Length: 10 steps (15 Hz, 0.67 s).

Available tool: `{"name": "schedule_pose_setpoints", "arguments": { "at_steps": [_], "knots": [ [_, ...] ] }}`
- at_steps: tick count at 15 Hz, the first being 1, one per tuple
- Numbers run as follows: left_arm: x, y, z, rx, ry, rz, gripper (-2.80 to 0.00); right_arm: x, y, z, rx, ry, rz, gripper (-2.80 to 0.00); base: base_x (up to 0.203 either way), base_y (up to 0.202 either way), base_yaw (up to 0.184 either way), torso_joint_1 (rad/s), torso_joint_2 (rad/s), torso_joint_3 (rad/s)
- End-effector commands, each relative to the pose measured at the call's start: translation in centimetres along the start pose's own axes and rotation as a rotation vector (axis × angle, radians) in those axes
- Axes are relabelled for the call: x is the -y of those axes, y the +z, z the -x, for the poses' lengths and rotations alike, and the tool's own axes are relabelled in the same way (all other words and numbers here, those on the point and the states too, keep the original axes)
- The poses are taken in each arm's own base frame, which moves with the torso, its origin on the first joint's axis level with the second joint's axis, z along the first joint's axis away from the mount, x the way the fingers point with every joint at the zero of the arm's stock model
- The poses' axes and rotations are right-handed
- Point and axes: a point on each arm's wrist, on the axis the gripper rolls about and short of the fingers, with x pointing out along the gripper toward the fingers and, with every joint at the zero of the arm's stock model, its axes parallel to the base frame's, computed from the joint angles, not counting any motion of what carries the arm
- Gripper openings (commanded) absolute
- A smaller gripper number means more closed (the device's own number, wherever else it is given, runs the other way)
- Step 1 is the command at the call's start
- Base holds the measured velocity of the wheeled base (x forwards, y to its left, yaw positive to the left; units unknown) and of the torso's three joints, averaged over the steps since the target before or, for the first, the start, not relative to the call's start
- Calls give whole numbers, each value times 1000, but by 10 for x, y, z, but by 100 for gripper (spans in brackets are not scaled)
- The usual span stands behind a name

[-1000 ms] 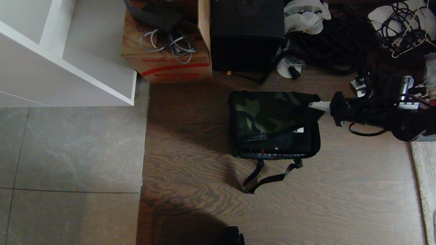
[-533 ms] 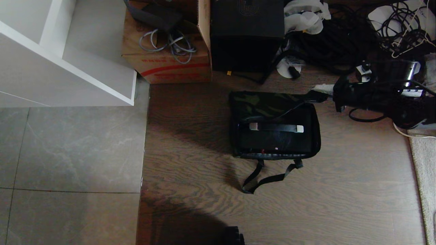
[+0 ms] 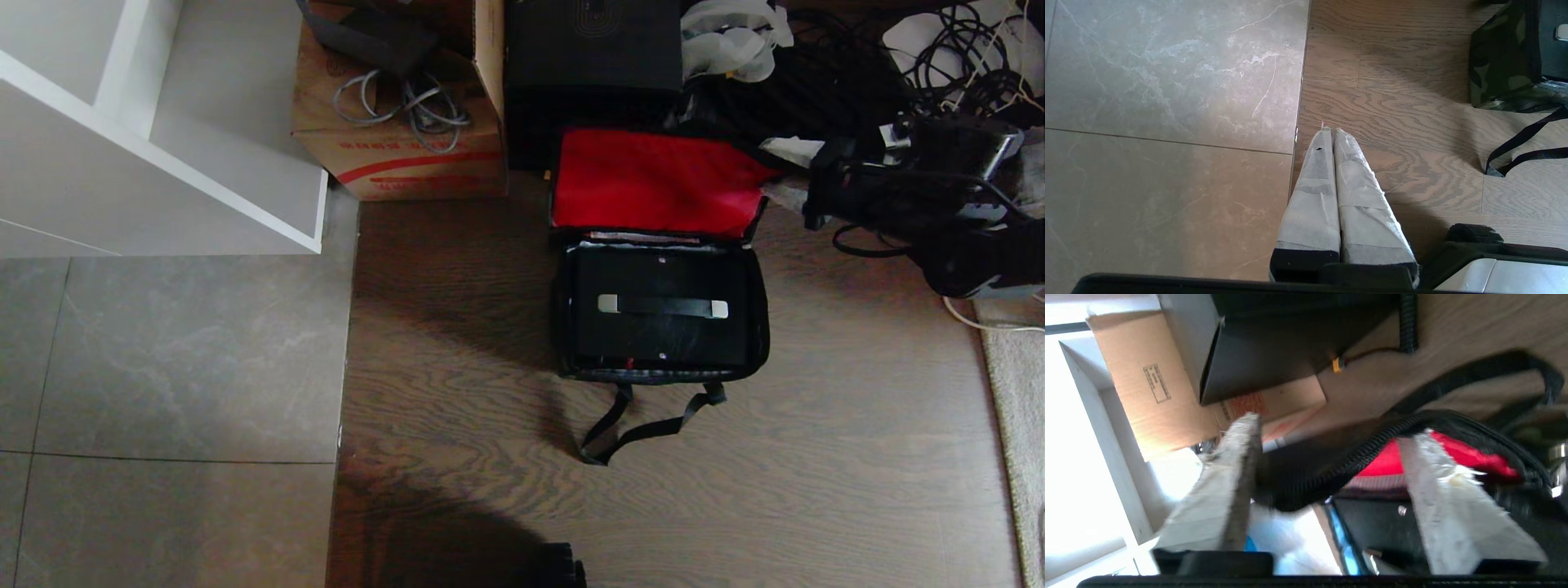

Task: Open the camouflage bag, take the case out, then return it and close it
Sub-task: Open the top of the storage box, then grip the handle

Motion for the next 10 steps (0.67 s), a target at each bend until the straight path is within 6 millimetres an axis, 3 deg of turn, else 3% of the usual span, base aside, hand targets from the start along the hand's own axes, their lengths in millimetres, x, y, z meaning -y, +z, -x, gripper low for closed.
{"name": "schedule_pose_setpoints", "arguments": {
  "at_steps": [1, 7, 8, 10],
  "knots": [
    [0, -3, -1, -10, 1, 1, -280, 3, 5, -3, 22, 24, 19, 0, 0, 0, 0, 0, 0, 0],
    [0, -3, -1, -10, 1, 1, -280, -19, 24, 16, 91, 76, 84, 0, 0, 0, 0, 0, 0, 0],
    [0, -3, -1, -9, 1, 1, -280, -18, 23, 18, 91, 73, 83, -280, 0, 0, 0, 0, 0, 0],
    [0, -3, -1, -10, 1, 1, -280, -12, 9, 31, 54, 31, 44, -280, 0, 0, 0, 0, 0, 0]
  ]
}}
